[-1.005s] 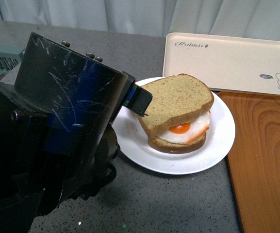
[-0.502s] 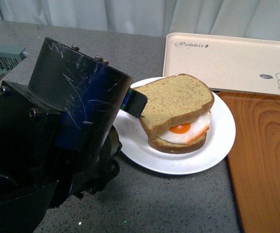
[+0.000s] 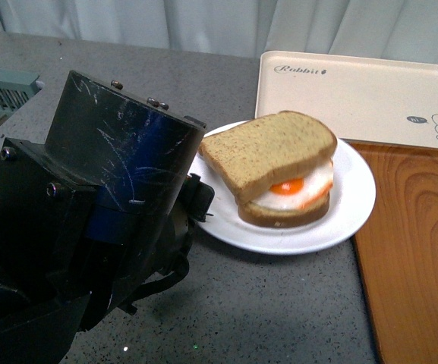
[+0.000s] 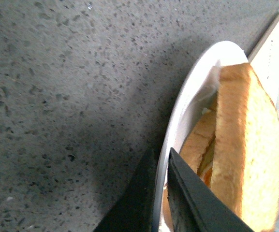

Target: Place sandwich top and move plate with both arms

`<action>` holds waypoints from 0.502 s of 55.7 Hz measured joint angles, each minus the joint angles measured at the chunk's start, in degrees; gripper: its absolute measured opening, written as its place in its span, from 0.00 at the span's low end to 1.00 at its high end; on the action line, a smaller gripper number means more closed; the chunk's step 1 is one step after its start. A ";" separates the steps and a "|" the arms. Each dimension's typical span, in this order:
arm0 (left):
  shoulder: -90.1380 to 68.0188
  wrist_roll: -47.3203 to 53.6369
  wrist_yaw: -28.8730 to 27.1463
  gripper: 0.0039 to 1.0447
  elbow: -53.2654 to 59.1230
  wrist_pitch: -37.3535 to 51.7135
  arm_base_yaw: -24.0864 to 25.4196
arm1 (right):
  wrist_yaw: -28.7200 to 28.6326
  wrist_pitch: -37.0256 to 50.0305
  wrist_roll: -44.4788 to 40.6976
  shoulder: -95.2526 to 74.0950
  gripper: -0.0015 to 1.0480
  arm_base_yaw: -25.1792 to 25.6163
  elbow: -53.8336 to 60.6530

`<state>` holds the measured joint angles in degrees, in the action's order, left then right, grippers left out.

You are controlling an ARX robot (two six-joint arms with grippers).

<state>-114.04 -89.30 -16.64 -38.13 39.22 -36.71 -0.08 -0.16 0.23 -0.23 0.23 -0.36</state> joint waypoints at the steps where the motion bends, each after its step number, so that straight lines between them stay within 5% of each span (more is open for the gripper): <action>1: 0.15 -0.11 -0.13 0.03 0.00 0.20 -0.02 | 0.00 0.00 0.00 0.00 0.91 0.00 0.00; 28: 7.02 1.81 -2.08 0.04 1.73 2.14 3.72 | 0.00 0.00 0.00 0.00 0.91 0.00 0.00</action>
<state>-107.02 -87.48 -18.72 -36.40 41.36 -32.99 -0.08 -0.16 0.23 -0.23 0.23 -0.36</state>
